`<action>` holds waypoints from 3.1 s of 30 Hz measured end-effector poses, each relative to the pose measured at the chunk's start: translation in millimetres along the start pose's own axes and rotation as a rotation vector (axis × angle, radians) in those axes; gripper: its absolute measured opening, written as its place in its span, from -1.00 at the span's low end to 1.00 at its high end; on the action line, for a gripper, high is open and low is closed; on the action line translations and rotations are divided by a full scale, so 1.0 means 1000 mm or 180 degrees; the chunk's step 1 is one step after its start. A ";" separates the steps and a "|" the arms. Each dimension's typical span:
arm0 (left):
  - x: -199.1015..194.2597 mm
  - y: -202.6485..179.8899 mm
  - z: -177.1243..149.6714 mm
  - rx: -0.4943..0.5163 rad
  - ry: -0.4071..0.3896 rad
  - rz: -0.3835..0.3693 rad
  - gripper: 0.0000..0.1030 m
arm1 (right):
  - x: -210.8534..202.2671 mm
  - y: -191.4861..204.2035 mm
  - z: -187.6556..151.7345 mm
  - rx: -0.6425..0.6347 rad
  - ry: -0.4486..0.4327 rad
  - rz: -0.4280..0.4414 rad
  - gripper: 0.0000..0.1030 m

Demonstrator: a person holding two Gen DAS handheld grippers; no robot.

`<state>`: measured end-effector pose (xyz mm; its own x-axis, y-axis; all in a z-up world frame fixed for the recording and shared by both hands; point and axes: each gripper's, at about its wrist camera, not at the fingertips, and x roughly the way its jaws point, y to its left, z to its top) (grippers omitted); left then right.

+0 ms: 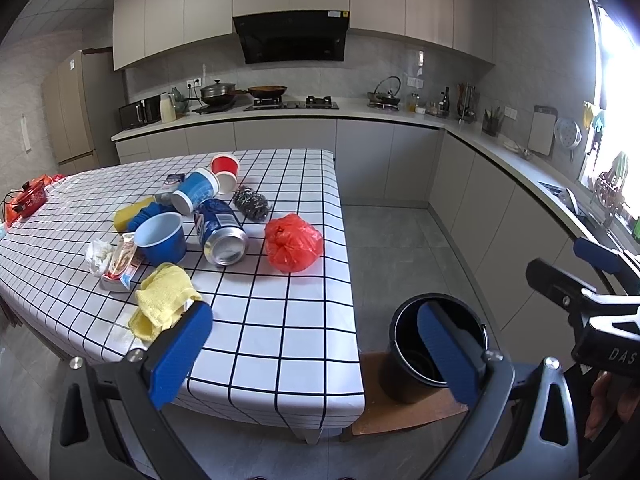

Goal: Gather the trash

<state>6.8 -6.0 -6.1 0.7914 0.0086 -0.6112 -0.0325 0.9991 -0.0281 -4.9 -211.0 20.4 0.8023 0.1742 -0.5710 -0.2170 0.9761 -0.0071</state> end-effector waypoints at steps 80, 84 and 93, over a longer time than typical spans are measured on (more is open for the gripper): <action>0.060 0.150 -0.028 -0.0698 0.0394 0.0583 0.99 | 0.101 0.073 0.024 -0.0211 0.0263 0.0496 1.00; 0.071 0.163 -0.027 -0.0712 0.0359 0.0557 0.98 | 0.121 0.088 0.031 -0.0276 0.0266 0.0505 1.00; 0.125 0.187 -0.024 -0.0855 0.0539 0.0478 0.72 | 0.184 0.134 0.041 -0.0495 0.0393 0.0629 1.00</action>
<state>85.0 180.8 -107.2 0.6538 0.1249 -0.7463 -0.3181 0.9403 -0.1213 136.1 -42.9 -52.1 0.6642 0.3328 -0.6694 -0.4529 0.8915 -0.0061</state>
